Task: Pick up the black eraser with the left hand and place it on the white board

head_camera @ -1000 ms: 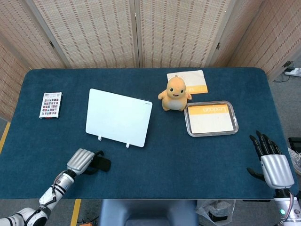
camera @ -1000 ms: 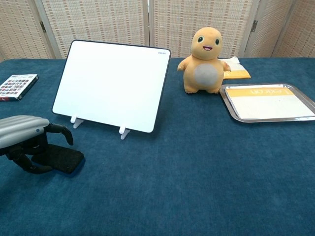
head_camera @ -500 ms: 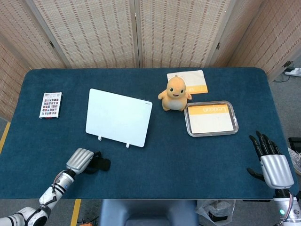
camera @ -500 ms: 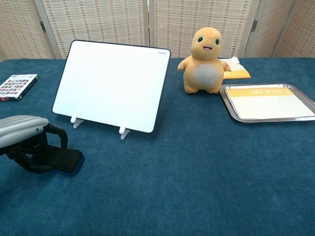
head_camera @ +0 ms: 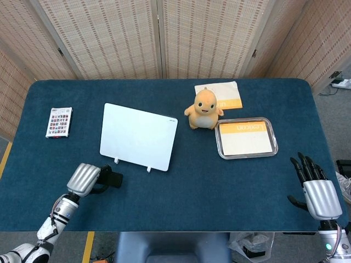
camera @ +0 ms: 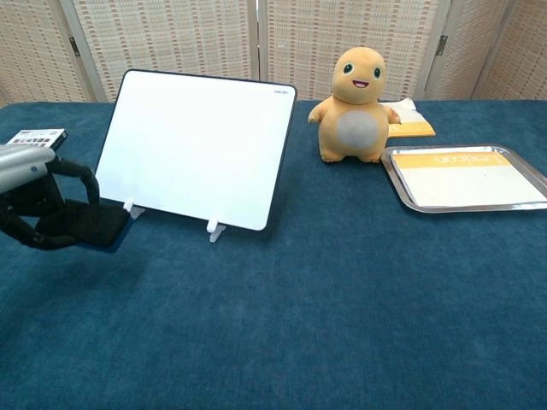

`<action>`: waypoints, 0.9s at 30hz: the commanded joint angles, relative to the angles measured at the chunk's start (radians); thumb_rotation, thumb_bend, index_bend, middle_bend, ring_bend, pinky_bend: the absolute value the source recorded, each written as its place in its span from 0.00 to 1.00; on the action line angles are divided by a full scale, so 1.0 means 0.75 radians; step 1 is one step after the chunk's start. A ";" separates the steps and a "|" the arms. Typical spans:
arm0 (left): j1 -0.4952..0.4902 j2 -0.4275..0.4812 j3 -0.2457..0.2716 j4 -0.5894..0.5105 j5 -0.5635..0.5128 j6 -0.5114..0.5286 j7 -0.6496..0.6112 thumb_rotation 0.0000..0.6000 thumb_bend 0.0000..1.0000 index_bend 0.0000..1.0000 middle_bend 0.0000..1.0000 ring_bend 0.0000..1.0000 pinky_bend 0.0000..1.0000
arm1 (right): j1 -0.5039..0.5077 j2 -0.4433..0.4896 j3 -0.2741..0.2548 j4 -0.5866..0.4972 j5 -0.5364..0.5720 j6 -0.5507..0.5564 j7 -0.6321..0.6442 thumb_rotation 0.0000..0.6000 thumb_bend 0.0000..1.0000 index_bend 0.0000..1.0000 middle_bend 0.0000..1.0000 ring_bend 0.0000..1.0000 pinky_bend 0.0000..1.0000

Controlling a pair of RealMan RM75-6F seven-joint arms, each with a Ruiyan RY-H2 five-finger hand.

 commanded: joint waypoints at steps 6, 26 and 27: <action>0.025 -0.357 -0.165 0.303 0.118 0.415 -0.131 1.00 0.29 0.47 1.00 1.00 1.00 | -0.004 0.007 0.004 0.000 0.004 0.009 0.020 1.00 0.15 0.00 0.00 0.00 0.16; -0.283 -0.712 -0.283 0.929 0.118 0.320 -0.140 1.00 0.29 0.47 1.00 1.00 1.00 | 0.004 0.034 0.017 0.005 0.033 -0.014 0.083 1.00 0.15 0.00 0.00 0.00 0.16; -0.293 -0.729 -0.277 0.962 0.121 0.317 -0.141 1.00 0.29 0.47 1.00 1.00 1.00 | 0.004 0.036 0.016 0.004 0.032 -0.015 0.087 1.00 0.15 0.00 0.00 0.00 0.16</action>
